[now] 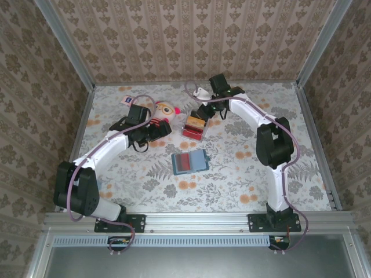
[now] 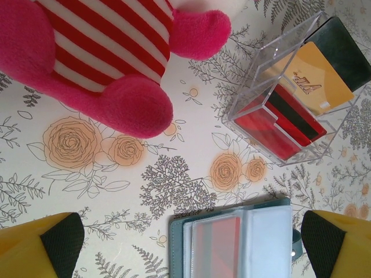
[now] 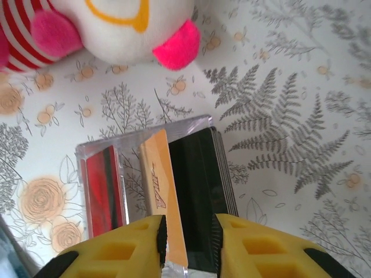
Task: Take the credit cards out of the card holder
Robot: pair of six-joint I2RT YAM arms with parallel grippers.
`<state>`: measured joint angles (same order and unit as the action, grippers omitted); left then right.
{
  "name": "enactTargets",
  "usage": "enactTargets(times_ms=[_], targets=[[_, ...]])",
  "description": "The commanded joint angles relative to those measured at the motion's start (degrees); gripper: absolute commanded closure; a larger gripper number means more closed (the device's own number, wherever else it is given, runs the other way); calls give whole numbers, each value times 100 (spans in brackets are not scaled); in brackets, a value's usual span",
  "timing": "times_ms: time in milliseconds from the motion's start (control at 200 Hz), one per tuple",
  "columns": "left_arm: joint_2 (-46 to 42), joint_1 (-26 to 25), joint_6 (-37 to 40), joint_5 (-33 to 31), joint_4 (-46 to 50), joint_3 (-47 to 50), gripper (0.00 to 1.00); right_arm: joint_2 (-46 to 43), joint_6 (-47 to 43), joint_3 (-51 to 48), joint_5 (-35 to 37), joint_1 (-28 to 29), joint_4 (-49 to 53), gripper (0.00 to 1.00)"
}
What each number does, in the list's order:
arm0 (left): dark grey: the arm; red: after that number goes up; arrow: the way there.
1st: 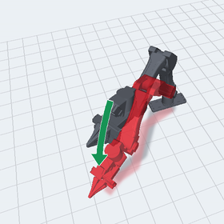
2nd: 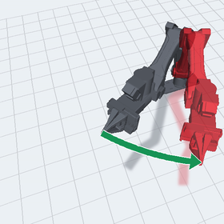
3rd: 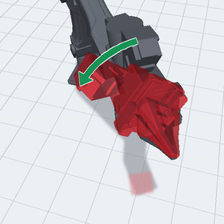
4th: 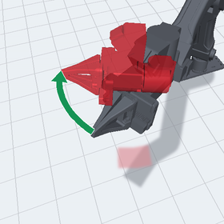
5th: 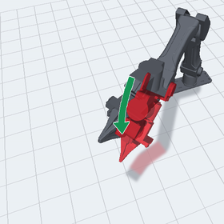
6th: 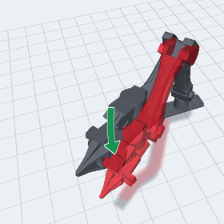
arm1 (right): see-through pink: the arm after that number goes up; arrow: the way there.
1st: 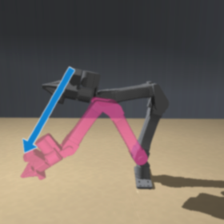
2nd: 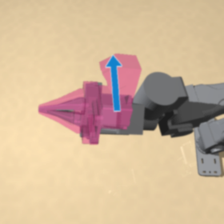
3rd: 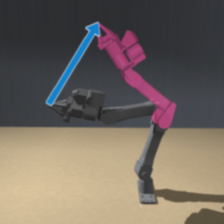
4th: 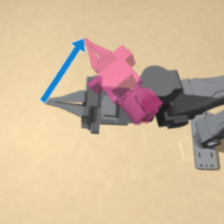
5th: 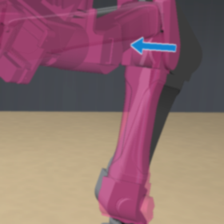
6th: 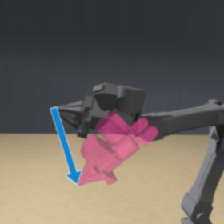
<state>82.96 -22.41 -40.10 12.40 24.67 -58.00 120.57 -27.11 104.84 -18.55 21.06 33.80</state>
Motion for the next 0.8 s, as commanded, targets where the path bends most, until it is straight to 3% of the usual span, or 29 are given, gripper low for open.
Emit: enactTargets(times_ms=[0,270,430,595,795], targets=[[-179,-74,-154,78,92,83,0,-622,786,-147,252,32,-155,65],[-406,-334,-653,102,198,420,6,-2200,3074,-1770,357,39,-947,46],[-624,-841,-1050,104,-75,877,12,-3115,4057,-2845,393,39,-1120,35],[-704,-1149,-1296,87,-294,1144,18,-3552,5118,-3479,-216,48,-817,34],[-608,-1413,-1459,84,-515,1247,35,-3434,5800,-4193,-504,418,-1063,37]])
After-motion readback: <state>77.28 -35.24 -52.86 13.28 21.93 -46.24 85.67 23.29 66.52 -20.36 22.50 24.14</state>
